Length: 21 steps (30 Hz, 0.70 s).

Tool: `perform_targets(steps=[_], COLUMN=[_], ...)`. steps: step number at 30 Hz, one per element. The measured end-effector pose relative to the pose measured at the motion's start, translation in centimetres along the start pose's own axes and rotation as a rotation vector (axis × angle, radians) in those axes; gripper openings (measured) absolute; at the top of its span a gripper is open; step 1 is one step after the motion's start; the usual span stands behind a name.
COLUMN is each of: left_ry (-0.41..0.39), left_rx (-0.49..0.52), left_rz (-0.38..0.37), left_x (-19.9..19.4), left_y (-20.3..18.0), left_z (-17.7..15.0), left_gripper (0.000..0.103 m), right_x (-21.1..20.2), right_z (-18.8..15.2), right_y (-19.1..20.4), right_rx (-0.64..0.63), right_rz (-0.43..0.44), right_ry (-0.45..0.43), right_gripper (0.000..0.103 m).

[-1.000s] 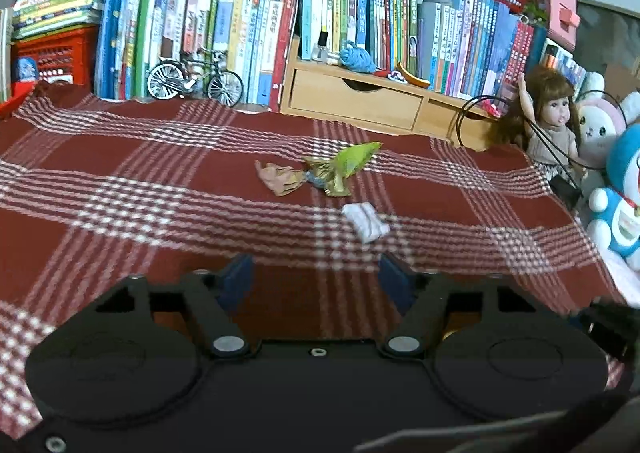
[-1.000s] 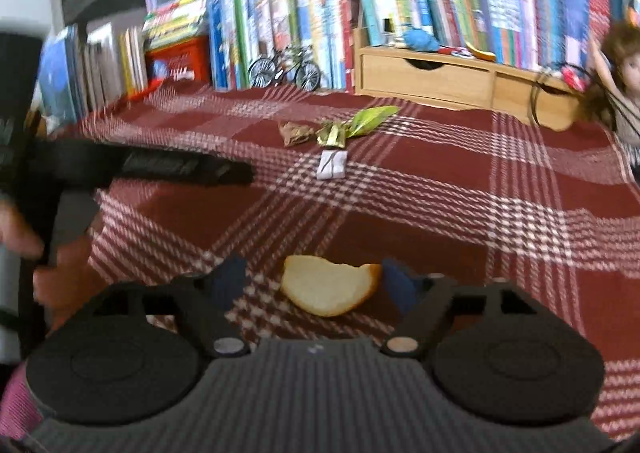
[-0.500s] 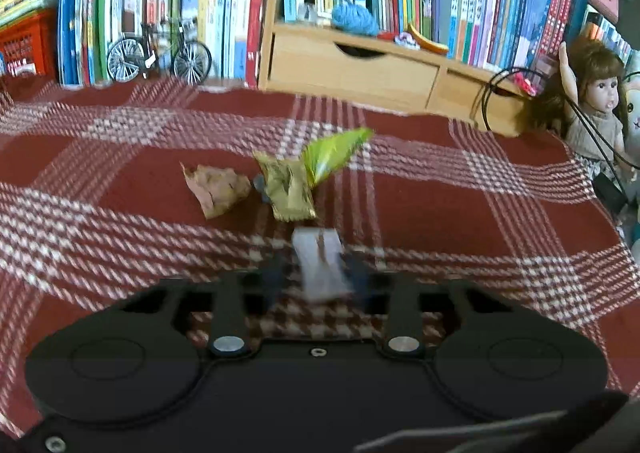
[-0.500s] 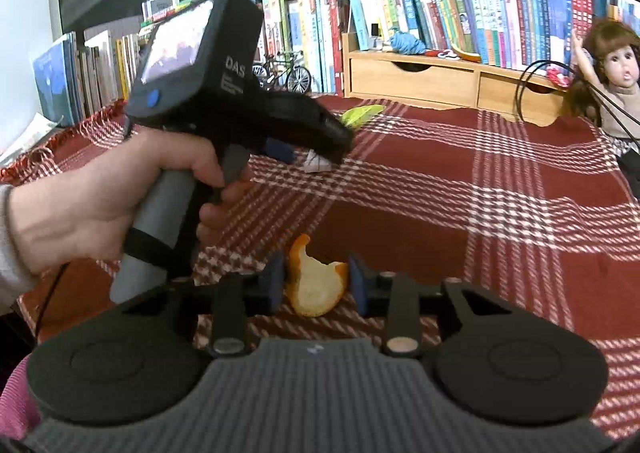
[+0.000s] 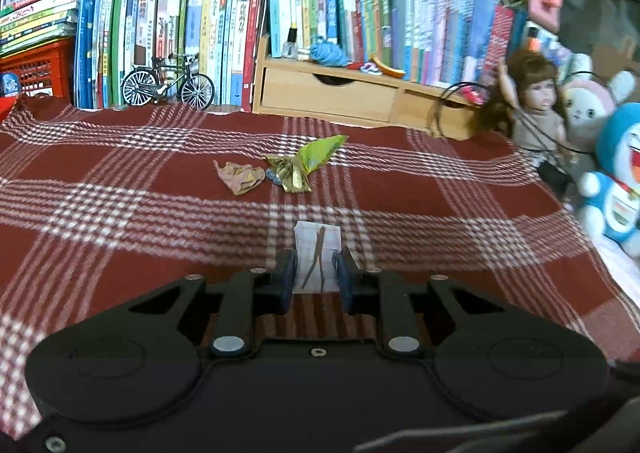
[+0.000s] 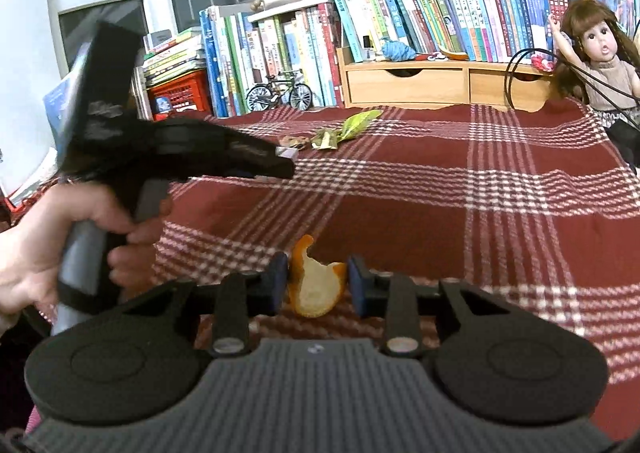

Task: Collect trash
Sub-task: 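Carry the white paper and orange peel to the black trash bag and lower them in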

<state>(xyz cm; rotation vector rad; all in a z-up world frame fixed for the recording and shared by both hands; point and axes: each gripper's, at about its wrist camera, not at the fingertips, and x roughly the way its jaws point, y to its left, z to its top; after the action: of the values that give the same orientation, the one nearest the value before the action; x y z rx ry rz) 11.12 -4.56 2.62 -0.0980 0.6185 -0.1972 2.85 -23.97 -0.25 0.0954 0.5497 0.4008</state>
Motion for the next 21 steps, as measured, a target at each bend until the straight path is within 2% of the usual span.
perform_targets(steps=[7,13,21], left_ry=[-0.029,-0.078,-0.052], left_rx=[0.025,0.061,0.124], left_rz=[-0.06,-0.066,-0.115], left_x=[-7.2,-12.8,-18.9], left_y=[0.4,0.6,1.0], left_z=[-3.6,-6.6,-11.7], left_gripper=[0.021,0.021,0.021], right_x=[-1.7,-3.2,-6.7], right_z=[-1.3,-2.6,-5.6], right_y=[1.8,3.2,5.4], right_rx=[0.023,0.034,0.01], right_rz=[0.03,0.047,0.125], right_ry=[0.004,0.013,0.07], right_gripper=[0.037,0.037,0.037])
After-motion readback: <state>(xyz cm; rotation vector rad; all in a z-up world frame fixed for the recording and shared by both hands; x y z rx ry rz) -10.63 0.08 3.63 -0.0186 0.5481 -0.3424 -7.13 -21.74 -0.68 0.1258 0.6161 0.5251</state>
